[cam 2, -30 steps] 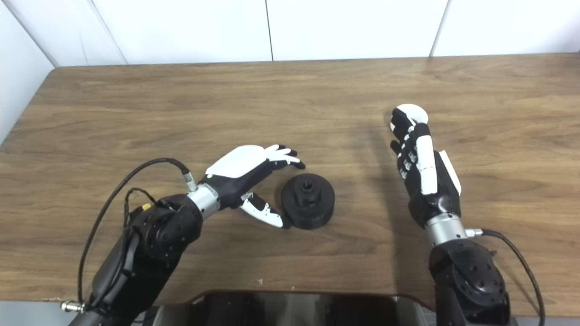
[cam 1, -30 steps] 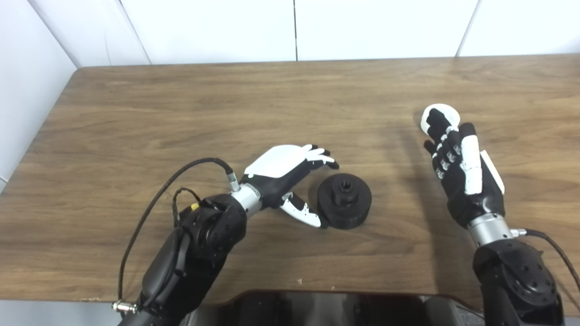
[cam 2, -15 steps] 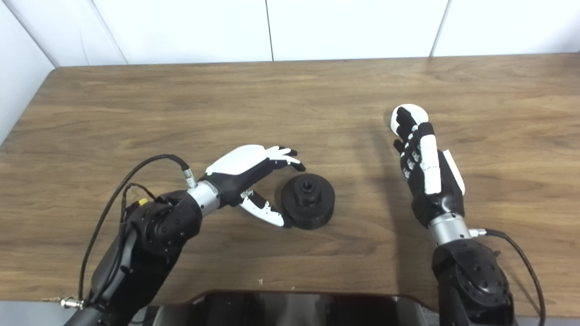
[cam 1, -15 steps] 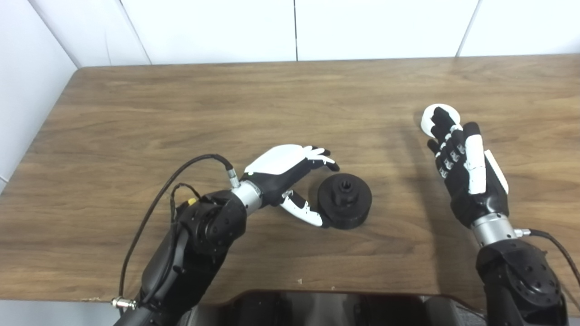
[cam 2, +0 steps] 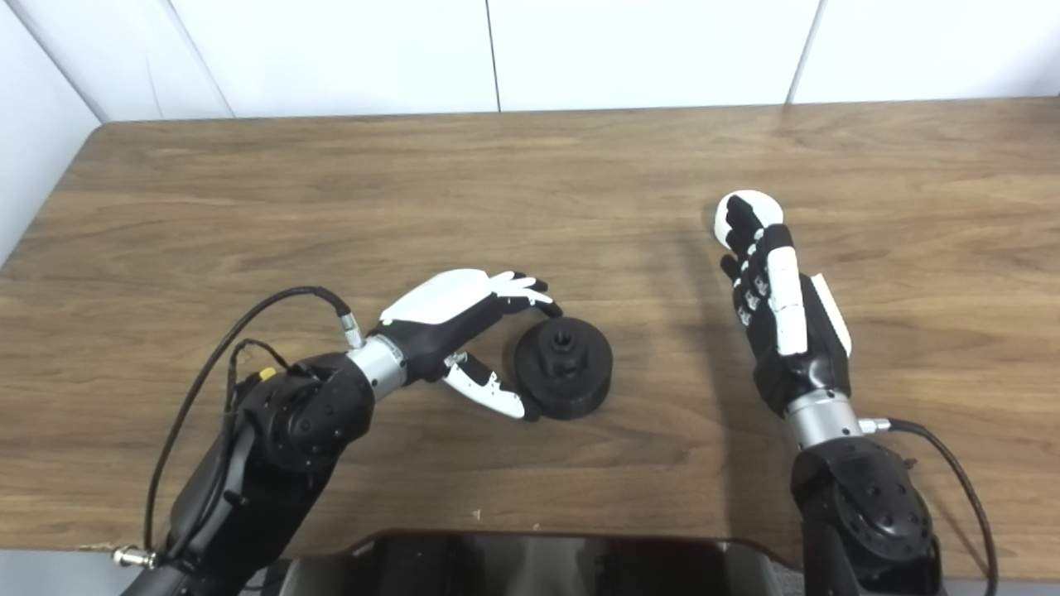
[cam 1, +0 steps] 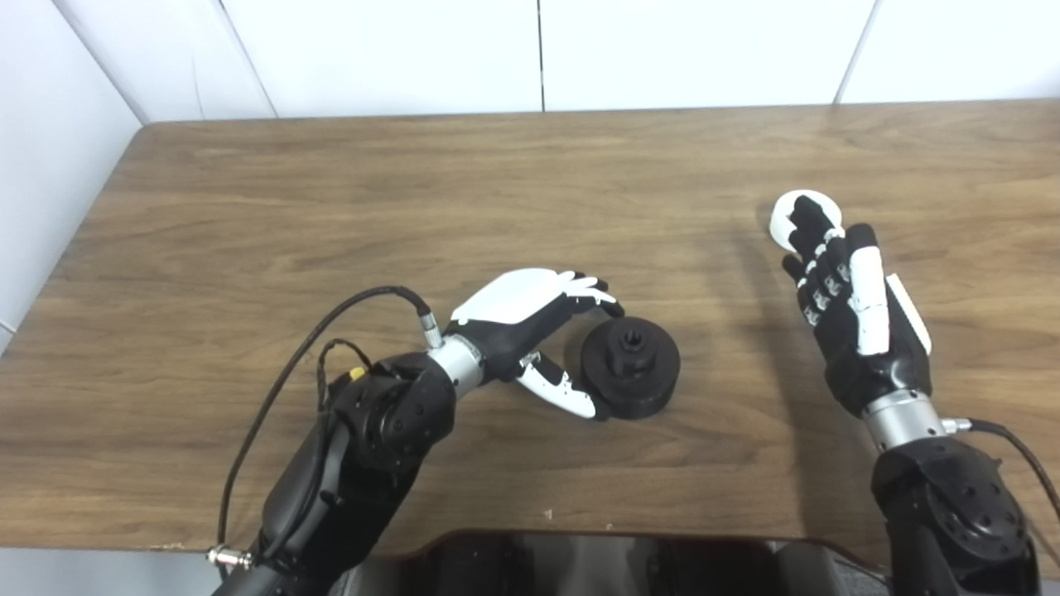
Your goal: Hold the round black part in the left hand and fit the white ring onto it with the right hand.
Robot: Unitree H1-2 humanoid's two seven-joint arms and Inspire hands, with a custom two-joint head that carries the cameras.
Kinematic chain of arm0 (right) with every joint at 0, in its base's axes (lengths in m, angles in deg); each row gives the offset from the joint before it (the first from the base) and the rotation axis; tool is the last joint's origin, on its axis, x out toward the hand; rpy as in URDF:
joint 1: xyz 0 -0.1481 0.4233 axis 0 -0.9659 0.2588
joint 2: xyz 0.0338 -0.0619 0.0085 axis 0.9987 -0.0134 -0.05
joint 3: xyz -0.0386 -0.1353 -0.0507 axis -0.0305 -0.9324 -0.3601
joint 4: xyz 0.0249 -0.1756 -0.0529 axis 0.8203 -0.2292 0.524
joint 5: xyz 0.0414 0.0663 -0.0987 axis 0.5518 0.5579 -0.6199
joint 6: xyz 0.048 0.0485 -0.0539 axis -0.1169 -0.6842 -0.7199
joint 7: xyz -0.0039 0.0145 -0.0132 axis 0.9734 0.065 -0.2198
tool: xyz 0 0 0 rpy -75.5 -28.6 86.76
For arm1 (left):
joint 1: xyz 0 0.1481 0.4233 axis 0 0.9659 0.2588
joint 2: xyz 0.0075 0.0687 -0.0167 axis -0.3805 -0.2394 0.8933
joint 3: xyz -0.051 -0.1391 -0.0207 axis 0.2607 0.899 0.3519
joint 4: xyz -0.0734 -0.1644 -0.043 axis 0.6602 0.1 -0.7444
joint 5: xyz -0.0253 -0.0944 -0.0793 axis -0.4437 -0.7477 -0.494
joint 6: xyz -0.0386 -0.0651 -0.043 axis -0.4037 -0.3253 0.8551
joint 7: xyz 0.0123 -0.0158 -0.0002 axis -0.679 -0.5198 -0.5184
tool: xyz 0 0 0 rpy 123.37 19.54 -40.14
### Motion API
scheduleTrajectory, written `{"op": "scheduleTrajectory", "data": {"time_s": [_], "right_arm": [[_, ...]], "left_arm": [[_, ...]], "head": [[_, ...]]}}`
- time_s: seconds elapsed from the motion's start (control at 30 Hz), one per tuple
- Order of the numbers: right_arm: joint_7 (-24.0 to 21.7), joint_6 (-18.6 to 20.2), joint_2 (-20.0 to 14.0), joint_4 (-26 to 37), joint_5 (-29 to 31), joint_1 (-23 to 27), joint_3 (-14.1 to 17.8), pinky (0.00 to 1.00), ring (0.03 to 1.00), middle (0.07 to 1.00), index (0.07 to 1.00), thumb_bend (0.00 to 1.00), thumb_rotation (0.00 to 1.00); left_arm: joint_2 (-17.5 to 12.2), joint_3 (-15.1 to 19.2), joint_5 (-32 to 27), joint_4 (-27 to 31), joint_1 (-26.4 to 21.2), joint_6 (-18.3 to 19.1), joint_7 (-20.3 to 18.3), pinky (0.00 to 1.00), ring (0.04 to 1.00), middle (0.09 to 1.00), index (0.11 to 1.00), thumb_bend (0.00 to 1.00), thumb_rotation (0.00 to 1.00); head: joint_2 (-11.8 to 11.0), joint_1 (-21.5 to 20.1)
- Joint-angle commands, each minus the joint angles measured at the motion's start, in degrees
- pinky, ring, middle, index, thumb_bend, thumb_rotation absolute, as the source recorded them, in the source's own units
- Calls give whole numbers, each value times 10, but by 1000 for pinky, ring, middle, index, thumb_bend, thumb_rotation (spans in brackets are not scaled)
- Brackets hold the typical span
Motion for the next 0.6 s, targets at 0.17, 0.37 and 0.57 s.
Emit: {"op": "scheduleTrajectory", "data": {"time_s": [0.17,0.37,0.57], "right_arm": [[-6,-12,-11,21,4,1,1,1000,1000,970,932,585,982],[-7,-14,-12,22,9,1,3,1000,1000,974,933,590,977],[-4,-15,-11,20,3,-1,1,1000,1000,967,931,575,993]], "left_arm": [[8,-7,14,22,-3,-1,10,895,1000,968,823,1000,311],[10,-9,23,25,2,-3,10,893,1000,964,820,992,314],[14,-10,29,22,8,-11,20,898,1000,959,810,976,293]], "head": [[2,2],[3,2],[4,2]]}}
